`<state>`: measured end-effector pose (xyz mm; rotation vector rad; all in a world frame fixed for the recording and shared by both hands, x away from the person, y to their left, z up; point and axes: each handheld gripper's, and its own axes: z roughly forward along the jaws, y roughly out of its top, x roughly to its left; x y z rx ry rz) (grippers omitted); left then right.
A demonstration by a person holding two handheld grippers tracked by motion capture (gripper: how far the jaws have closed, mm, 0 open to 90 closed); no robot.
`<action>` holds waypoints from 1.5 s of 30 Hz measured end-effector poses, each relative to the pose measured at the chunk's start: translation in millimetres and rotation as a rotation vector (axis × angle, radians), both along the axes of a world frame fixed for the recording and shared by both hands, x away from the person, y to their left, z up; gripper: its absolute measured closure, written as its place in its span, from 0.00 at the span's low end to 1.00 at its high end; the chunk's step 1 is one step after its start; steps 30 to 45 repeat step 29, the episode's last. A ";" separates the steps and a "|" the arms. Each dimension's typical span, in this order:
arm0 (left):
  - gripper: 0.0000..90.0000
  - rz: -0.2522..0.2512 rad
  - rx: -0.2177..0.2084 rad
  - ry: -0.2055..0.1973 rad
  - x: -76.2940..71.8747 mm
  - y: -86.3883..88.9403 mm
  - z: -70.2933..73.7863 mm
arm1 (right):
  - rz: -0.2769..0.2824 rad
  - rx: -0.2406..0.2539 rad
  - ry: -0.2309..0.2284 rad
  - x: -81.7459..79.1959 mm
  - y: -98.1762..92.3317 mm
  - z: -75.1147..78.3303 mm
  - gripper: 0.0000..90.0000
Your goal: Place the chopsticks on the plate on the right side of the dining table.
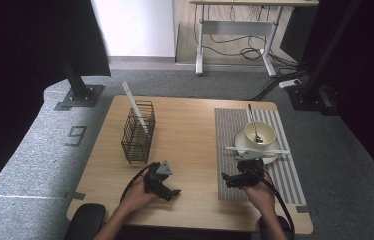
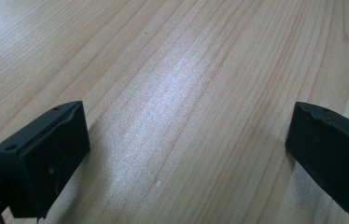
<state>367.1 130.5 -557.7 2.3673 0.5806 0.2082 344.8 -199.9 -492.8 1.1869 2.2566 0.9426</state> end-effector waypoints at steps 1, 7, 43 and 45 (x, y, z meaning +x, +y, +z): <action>0.00 0.001 0.000 0.000 -0.1 -0.1 0.0 | 0.004 0.005 0.002 1.5 2.4 -4.2 0.00; 0.00 0.000 0.002 0.001 -0.1 0.0 0.1 | 0.025 -0.039 -0.002 9.6 12.6 -28.3 0.00; 0.00 0.002 0.000 0.002 -0.3 -0.4 -0.1 | 0.003 0.024 0.047 21.1 10.6 -70.4 0.00; 0.00 0.002 0.000 0.002 -0.3 -0.4 -0.1 | 0.003 0.024 0.047 21.1 10.6 -70.4 0.00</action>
